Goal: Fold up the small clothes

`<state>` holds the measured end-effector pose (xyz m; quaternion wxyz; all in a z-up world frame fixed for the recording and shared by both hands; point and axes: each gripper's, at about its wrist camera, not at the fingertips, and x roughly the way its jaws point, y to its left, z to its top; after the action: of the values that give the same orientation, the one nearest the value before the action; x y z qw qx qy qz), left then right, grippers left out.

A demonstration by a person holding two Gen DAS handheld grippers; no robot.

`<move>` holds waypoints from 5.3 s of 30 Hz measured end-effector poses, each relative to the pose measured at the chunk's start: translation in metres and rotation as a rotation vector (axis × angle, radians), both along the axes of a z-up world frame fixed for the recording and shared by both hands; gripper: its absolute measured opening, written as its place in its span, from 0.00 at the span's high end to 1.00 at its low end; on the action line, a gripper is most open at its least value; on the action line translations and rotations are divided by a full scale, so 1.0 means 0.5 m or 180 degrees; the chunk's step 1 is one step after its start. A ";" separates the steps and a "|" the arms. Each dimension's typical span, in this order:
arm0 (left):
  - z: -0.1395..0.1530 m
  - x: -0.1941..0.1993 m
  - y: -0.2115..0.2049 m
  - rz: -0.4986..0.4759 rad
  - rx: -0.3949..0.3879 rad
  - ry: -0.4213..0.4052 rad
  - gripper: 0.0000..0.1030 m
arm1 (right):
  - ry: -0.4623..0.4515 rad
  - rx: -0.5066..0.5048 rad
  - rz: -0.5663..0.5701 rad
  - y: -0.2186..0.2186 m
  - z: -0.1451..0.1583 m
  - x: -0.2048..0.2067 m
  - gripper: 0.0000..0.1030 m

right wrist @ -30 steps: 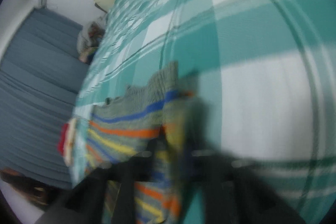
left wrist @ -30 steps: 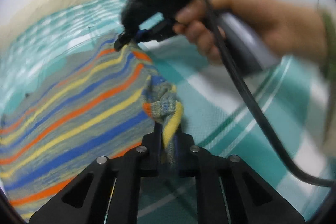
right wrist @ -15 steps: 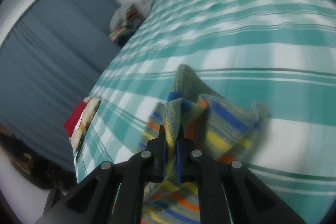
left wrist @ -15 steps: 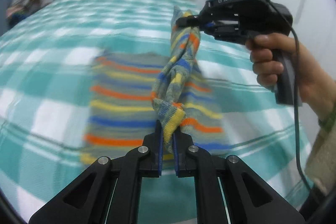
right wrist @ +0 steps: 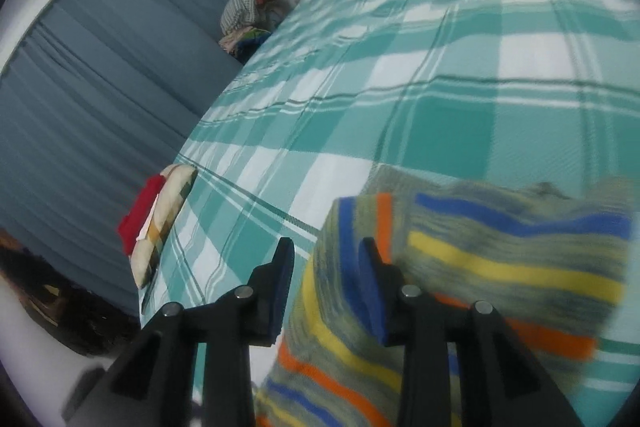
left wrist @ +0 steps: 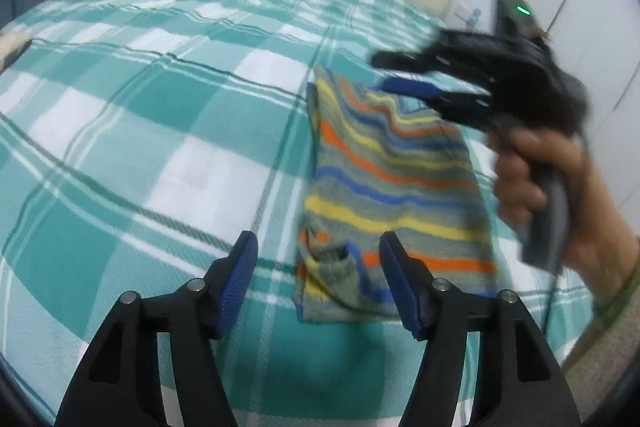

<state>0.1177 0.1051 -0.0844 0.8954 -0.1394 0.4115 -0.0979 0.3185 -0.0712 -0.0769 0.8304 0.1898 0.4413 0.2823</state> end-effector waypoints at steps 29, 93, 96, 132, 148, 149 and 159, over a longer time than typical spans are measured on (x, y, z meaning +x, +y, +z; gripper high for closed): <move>-0.027 -0.165 -0.177 -0.0604 0.0754 -0.0070 0.07 | -0.0470 -0.1688 -0.1356 -0.184 -0.059 -0.634 0.03; -0.104 -0.186 -0.271 -0.0761 0.1379 0.0011 0.00 | -0.0260 -0.2263 -0.1407 -0.179 -0.152 -0.614 0.00; -0.104 -0.186 -0.271 -0.0761 0.1379 0.0011 0.00 | -0.0261 -0.2264 -0.1407 -0.179 -0.152 -0.614 0.00; -0.073 0.264 -0.014 -0.0865 -0.0074 0.0625 0.03 | 0.0428 0.0631 -0.0544 -0.225 -0.137 -0.116 0.26; 0.041 0.258 -0.184 -0.0699 0.0553 0.0081 0.15 | -0.0335 -0.0446 -0.0759 -0.290 0.055 -0.160 0.39; 0.023 0.249 -0.177 -0.0550 0.0776 0.0109 0.19 | -0.0253 -0.0722 -0.1033 -0.321 0.041 -0.176 0.21; 0.122 -0.072 -0.161 -0.0209 0.1409 -0.0748 0.00 | -0.0813 -0.1853 -0.1267 -0.352 0.055 -0.562 0.00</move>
<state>0.0815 0.0246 -0.0235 0.9421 0.0858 0.3203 -0.0500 0.0375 -0.2473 -0.0494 0.9366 -0.0089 0.3504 -0.0006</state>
